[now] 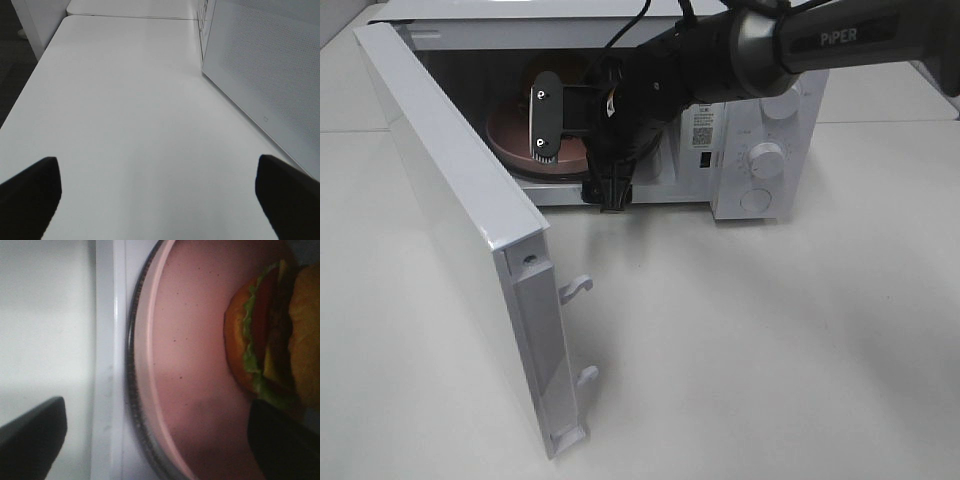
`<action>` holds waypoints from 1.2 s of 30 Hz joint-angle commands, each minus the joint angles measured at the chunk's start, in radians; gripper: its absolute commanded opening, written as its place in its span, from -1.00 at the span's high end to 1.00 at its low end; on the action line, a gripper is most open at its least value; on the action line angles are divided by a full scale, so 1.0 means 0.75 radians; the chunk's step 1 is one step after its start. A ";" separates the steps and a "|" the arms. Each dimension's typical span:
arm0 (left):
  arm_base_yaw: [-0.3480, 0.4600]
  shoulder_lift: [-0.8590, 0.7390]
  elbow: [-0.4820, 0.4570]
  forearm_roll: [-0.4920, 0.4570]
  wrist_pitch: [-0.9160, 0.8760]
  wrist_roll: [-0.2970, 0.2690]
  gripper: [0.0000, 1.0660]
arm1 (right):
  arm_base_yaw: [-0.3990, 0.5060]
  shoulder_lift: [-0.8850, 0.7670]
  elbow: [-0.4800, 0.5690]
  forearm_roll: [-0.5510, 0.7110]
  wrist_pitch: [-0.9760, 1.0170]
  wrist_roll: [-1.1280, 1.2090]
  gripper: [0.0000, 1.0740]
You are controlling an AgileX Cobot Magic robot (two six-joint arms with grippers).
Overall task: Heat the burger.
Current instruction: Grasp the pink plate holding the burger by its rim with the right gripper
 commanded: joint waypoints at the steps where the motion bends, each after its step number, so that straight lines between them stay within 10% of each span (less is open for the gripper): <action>1: 0.003 -0.015 0.001 0.000 -0.020 -0.005 -0.83 | -0.003 0.044 -0.067 0.001 0.008 0.025 -0.68; 36: 0.003 -0.015 0.001 0.000 -0.020 -0.005 -0.83 | -0.028 0.264 -0.323 0.192 0.015 0.013 -0.56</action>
